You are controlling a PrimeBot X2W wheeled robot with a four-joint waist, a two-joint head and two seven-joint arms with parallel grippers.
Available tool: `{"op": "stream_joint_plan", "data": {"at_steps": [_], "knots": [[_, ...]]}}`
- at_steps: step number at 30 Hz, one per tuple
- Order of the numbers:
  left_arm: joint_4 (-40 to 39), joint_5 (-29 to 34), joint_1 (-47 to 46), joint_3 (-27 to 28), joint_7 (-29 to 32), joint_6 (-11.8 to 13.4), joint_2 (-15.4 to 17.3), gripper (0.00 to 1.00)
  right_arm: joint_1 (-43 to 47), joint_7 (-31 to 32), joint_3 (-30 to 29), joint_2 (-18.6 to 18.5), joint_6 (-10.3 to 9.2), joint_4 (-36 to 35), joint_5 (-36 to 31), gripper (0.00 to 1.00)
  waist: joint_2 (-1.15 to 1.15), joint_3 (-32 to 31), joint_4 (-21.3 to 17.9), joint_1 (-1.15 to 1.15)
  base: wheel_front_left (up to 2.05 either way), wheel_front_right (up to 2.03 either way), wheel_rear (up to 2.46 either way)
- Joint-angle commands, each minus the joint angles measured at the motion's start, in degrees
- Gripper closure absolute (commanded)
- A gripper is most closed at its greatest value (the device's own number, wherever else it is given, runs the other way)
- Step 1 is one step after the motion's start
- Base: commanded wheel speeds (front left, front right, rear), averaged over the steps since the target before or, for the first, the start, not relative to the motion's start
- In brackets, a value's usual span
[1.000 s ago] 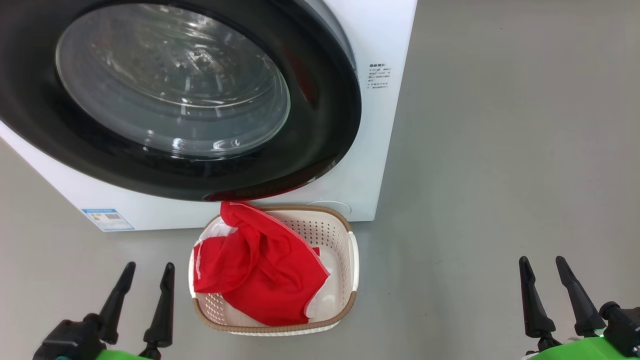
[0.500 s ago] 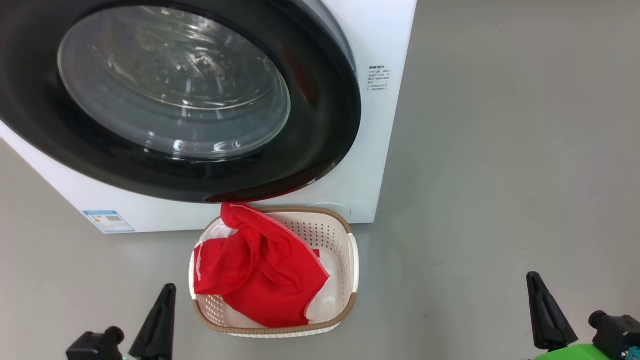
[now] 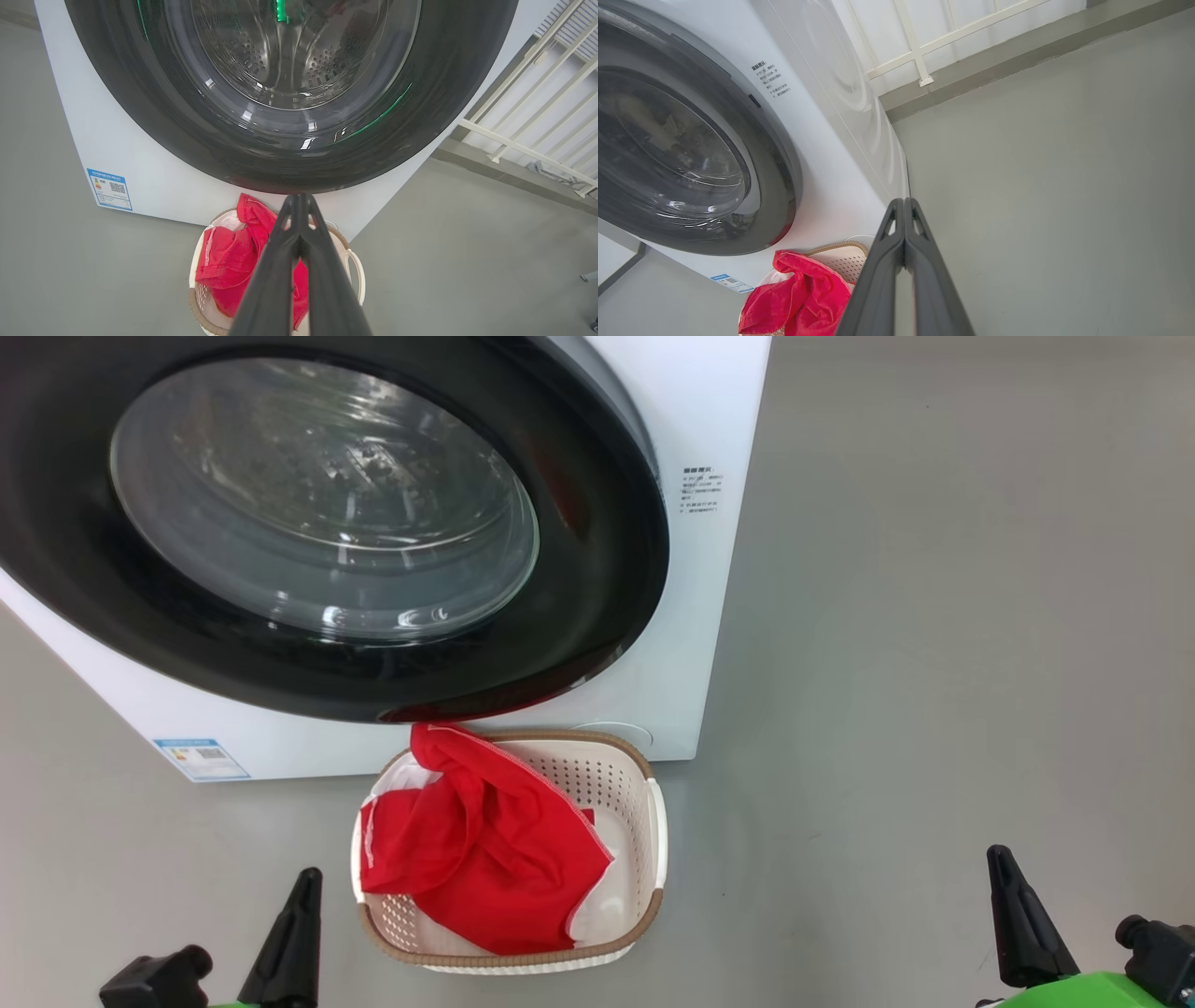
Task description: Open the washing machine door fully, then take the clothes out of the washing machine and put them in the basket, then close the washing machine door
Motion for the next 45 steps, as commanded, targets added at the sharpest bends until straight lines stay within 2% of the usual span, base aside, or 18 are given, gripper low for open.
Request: {"op": "stream_joint_plan", "data": {"at_steps": [1,45], "knots": [[-1.3,-1.6,-1.1,0.9,0.3,-0.1,0.7,1.0,-1.6,0.3,0.4,-0.9,-0.01,-1.1,1.6,1.0,0.0,-0.1,0.0,-0.01,0.0,0.0,0.0],[-1.8,-26.7,-2.3,3.5,7.1,-0.2,-0.7,1.0,-5.7,6.8,1.2,-2.1,-0.03,-0.3,27.1,1.0,0.0,-2.3,-1.0,-0.01,0.0,0.0,0.0]]}}
